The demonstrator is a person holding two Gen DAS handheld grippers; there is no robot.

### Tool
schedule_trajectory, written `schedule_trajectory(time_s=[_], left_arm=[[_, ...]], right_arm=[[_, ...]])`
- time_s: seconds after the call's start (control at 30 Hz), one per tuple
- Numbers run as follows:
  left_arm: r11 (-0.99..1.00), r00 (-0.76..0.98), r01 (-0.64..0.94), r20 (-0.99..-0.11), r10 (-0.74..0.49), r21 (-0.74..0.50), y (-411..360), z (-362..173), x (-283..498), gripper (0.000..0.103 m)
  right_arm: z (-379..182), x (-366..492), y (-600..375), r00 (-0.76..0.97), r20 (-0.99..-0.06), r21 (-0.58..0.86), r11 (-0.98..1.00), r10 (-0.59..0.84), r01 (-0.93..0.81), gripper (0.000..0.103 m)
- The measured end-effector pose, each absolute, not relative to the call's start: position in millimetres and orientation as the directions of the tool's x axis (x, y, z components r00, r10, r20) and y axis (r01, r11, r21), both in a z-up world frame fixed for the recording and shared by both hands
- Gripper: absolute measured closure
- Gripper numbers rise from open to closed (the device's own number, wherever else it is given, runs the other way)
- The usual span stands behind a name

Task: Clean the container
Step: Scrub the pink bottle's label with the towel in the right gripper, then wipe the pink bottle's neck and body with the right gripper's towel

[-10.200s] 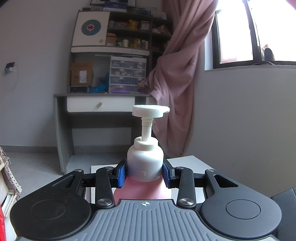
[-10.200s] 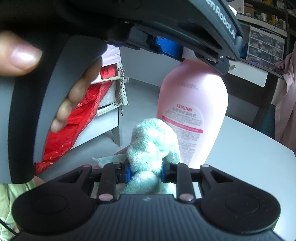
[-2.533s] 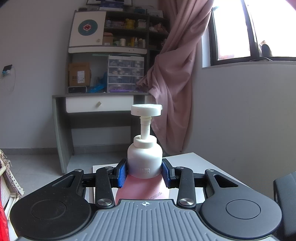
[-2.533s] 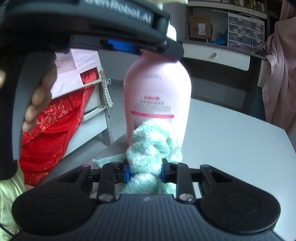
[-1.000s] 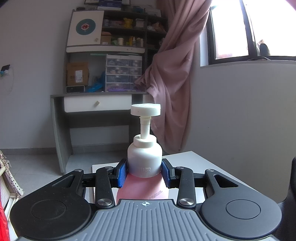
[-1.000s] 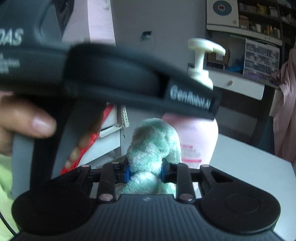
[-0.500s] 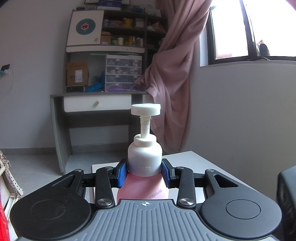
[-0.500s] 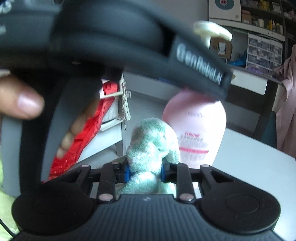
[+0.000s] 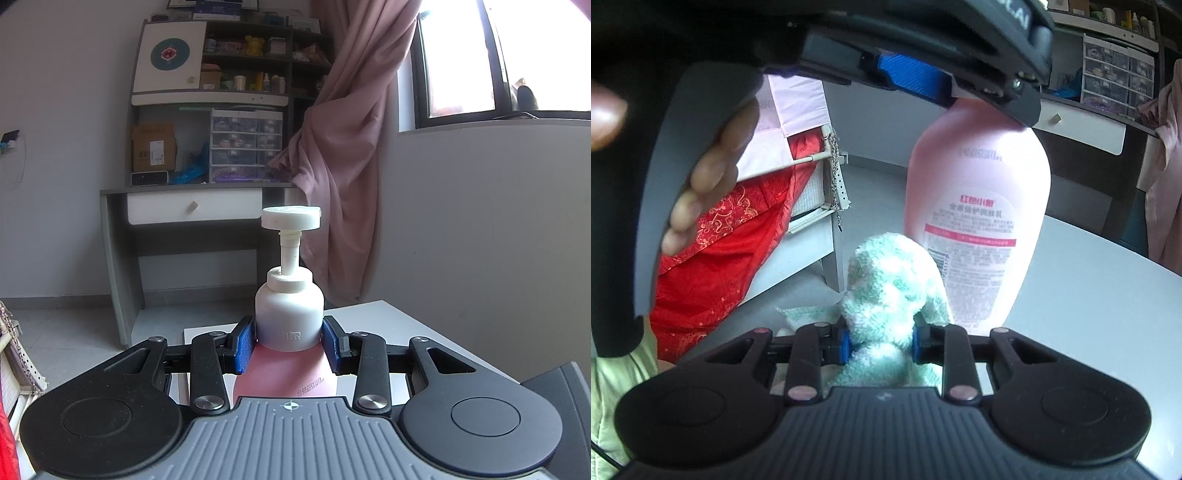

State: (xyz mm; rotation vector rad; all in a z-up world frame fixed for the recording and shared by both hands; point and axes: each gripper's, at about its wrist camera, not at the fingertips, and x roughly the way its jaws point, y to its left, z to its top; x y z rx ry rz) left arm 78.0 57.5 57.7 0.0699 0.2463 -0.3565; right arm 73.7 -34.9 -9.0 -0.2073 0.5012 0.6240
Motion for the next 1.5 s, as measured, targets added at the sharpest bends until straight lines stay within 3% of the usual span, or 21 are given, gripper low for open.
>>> schedule_trajectory(time_s=[0.53, 1.1, 1.5], left_arm=[[0.936, 0.908, 0.352, -0.252, -0.335, 0.024, 55.8, 57.9, 78.5, 0.064], [0.933, 0.905, 0.358, -0.255, -0.339, 0.028, 59.5, 58.1, 81.4, 0.064], [0.932, 0.904, 0.361, -0.256, -0.343, 0.028, 63.7, 58.0, 82.5, 0.064]], right_arm=[[30.5, 60.3, -57.8, 0.793, -0.366, -0.052, 0.84, 0.487, -0.54, 0.076], [-1.8, 81.4, -52.8, 0.745, -0.497, -0.025, 0.85, 0.446, -0.525, 0.075], [17.7, 68.0, -63.6, 0.782, -0.434, -0.03, 0.86, 0.448, -0.509, 0.075]])
